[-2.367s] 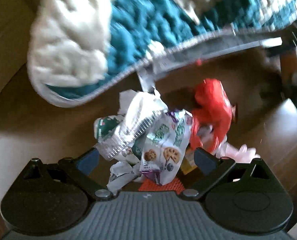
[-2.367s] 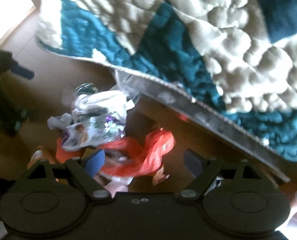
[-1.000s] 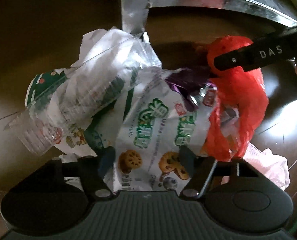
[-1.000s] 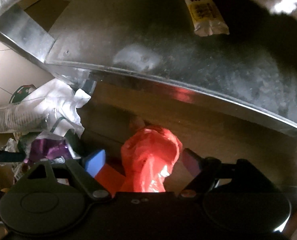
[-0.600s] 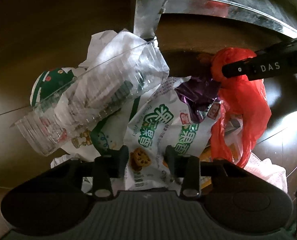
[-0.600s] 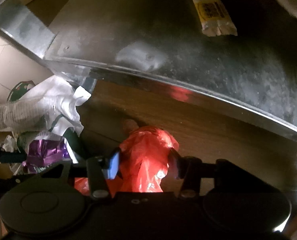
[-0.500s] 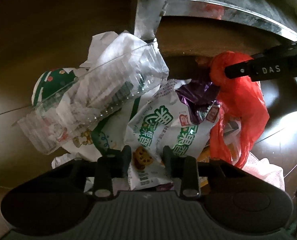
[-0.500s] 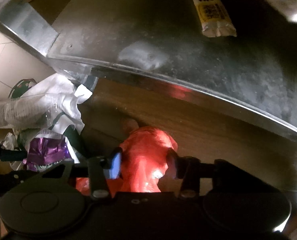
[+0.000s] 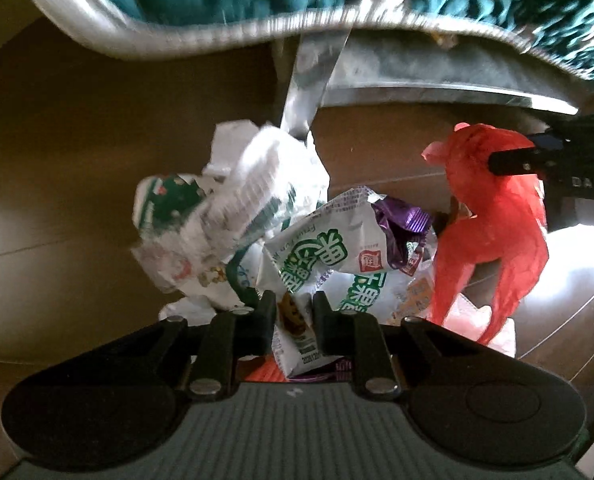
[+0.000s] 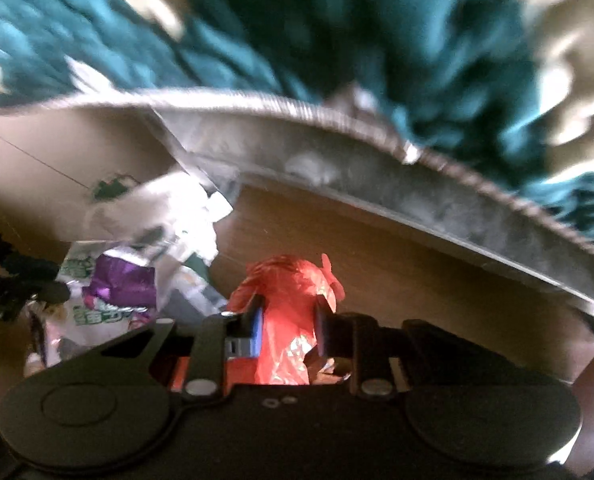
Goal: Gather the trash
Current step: 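Lift the snack wrapper with the left tool while the right tool lifts the red bag toward the wastebasket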
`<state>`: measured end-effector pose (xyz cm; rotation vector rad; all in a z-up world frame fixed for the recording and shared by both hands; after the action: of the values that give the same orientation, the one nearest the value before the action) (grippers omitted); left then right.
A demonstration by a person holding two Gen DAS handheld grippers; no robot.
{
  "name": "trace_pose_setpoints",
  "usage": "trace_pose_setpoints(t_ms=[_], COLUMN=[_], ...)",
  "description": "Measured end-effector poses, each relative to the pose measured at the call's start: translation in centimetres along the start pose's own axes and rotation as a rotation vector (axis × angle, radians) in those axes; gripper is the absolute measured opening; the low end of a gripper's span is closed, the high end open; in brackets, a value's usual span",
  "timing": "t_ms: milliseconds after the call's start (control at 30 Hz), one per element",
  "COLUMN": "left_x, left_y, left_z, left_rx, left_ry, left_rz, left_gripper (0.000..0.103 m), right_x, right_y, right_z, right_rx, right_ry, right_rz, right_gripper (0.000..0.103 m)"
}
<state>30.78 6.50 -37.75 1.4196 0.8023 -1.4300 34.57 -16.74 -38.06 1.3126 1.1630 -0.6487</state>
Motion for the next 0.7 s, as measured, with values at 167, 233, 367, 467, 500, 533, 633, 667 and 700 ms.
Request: trace_pose_setpoints(t_ms=[167, 233, 367, 467, 500, 533, 633, 667, 700], left_x=[-4.8, -7.1, -11.8, -15.6, -17.0, -18.5, -22.3, -23.5, -24.9], left_y=[-0.1, -0.1, 0.3, 0.8, 1.0, 1.1, 1.1, 1.0, 1.0], left_z=[0.6, 0.7, 1.6, 2.3, 2.6, 3.0, 4.2, 4.6, 5.0], left_rx=[0.014, 0.007, 0.032, 0.027, 0.024, 0.025, 0.013, 0.0, -0.013], left_ry=[0.022, 0.03, 0.058, 0.074, 0.075, 0.08, 0.092, 0.092, 0.09], left_rz=[0.049, 0.079, 0.161, 0.233, 0.258, 0.285, 0.347, 0.365, 0.386], left_gripper=[0.018, 0.018, 0.018, 0.018, 0.018, 0.018, 0.018, 0.018, 0.018], right_x=[-4.9, -7.0, -11.9, -15.7, -17.0, -18.5, -22.7, -24.2, -25.7], right_y=[0.1, 0.1, 0.2, 0.3, 0.3, 0.3, 0.1, 0.0, -0.2], right_z=[-0.3, -0.6, -1.3, -1.9, -2.1, -2.4, -3.0, -3.2, -3.3], right_rx=[-0.003, -0.004, -0.023, -0.042, -0.049, -0.054, -0.07, -0.075, -0.08], right_ry=[0.012, 0.018, 0.028, 0.032, 0.032, 0.031, 0.035, 0.036, 0.037], right_rz=[0.06, 0.084, 0.15, 0.201, 0.219, 0.24, 0.299, 0.319, 0.342], right_gripper=[0.023, 0.023, 0.023, 0.023, 0.023, 0.023, 0.023, 0.023, 0.023])
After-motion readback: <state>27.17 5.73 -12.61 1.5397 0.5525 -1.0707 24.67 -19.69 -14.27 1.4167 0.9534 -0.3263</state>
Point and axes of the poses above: each gripper's, at about its wrist camera, not at the fingertips, and x roughly the way its jaws point, z to its right, y to its top, the point moved 1 cm from there along x, roughly the way its jaws point, and after that the axes turned 2 degrees about z, right-handed, at the moved point
